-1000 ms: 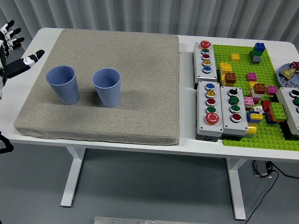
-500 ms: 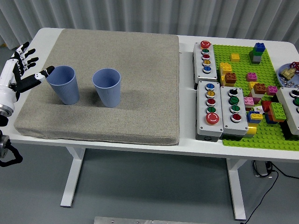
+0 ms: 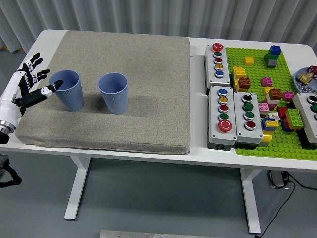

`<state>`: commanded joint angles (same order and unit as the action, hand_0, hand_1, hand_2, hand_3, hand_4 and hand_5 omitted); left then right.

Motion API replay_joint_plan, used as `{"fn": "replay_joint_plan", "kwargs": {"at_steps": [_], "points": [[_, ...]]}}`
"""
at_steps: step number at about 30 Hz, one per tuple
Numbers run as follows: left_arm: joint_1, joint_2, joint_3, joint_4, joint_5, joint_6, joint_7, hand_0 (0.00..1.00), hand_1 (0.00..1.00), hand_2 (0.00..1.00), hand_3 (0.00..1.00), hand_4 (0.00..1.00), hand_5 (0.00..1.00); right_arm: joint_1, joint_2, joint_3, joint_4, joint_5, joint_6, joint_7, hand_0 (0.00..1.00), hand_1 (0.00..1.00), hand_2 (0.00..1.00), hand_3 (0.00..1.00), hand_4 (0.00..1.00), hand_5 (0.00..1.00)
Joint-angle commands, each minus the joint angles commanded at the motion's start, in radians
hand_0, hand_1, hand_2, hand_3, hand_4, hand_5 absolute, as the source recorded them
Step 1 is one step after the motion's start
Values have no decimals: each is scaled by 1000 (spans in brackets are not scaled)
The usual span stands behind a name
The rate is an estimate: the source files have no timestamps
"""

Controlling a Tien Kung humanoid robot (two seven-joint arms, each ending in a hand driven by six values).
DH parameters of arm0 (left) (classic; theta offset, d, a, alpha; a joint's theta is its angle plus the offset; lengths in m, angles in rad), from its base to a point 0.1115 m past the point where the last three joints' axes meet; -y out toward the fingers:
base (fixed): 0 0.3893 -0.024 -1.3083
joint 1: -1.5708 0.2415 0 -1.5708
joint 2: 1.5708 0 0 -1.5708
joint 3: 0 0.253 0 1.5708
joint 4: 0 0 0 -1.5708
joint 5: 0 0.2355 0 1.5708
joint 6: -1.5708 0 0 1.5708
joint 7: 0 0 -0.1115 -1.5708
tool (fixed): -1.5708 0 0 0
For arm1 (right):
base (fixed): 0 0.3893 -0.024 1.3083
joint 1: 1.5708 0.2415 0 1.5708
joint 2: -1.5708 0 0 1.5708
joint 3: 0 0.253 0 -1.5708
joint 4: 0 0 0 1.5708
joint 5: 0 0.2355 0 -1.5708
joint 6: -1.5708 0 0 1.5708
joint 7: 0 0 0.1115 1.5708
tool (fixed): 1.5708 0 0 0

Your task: Pick cup pour cup place

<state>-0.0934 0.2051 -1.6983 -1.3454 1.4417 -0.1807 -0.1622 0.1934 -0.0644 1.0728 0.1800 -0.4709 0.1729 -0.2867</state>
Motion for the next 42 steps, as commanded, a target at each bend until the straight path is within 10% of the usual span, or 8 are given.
{"fn": "replay_joint_plan", "kwargs": {"at_steps": [42], "points": [[12, -5, 99, 179, 21, 65, -64, 810, 845, 998, 998, 975, 426, -3, 10, -12, 0, 12, 0, -4, 739, 696, 739, 598, 134, 224]]}}
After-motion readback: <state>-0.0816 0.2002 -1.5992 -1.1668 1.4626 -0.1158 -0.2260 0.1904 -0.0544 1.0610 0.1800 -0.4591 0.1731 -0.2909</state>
